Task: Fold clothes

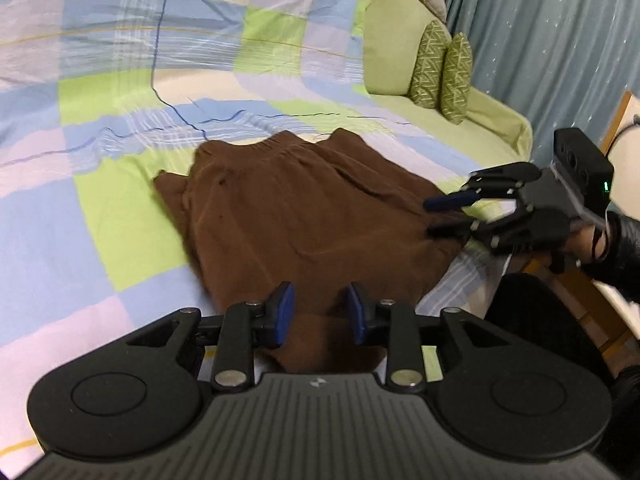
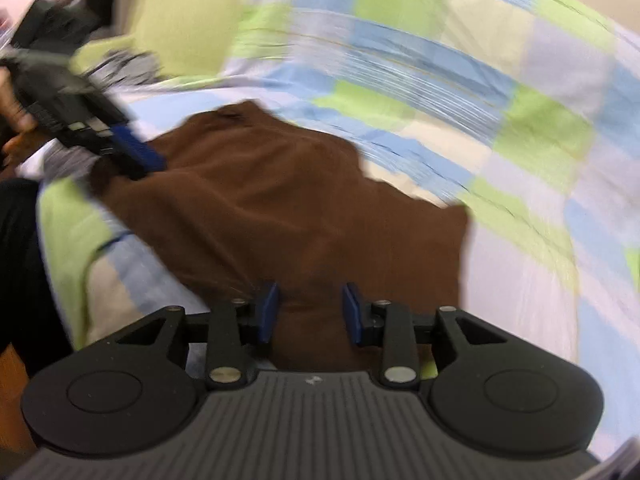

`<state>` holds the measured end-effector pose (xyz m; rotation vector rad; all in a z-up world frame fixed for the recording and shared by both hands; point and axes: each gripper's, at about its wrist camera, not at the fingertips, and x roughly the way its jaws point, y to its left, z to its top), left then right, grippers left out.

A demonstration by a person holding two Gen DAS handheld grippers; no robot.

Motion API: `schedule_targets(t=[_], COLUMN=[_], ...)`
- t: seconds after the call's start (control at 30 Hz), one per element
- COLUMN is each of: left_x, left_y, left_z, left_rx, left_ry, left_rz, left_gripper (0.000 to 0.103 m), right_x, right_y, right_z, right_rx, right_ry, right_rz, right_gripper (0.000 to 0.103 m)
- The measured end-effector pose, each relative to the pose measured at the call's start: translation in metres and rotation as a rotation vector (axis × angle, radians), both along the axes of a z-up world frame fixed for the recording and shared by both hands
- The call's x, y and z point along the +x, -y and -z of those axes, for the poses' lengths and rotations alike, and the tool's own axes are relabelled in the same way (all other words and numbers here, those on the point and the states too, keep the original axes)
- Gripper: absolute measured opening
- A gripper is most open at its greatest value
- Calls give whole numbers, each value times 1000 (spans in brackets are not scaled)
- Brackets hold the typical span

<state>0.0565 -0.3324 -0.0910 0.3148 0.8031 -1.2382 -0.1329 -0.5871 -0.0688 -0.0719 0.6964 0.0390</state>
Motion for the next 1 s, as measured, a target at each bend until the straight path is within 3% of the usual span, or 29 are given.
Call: schedule_targets(t=[0.1, 0.2, 0.27, 0.33, 0.43, 0.53, 0.7, 0.87, 1.0], left_x=[-4, -15, -20, -21, -19, -11, 0, 17, 36], left_y=[0, 10, 24, 36, 51, 48, 51, 78, 111], left_z=[-10, -28, -30, -24, -1, 1, -19, -20, 6], left_rx=[12, -38, -39, -18, 64, 63, 8, -6, 86], left_ry=[42, 96, 127, 159, 143, 96, 143, 190, 157], left_rz=[0, 29, 59, 76, 107, 86, 60, 49, 82], left_gripper=[33, 34, 35, 38, 40, 42, 40, 40, 40], right_x=[-7, -13, 1, 7, 15, 18, 39, 62, 81], right_y=[12, 23, 46, 34, 24, 24, 32, 43, 52], right_z=[5, 9, -8, -15, -7, 9, 18, 24, 29], right_rx=[26, 52, 57, 76, 90, 101, 96, 88, 81], right_ry=[-12, -25, -10, 34, 25, -21, -34, -35, -36], right_rz=[45, 91, 100, 88, 74, 65, 50, 34, 21], right_gripper=[30, 31, 31, 31, 31, 31, 32, 32, 32])
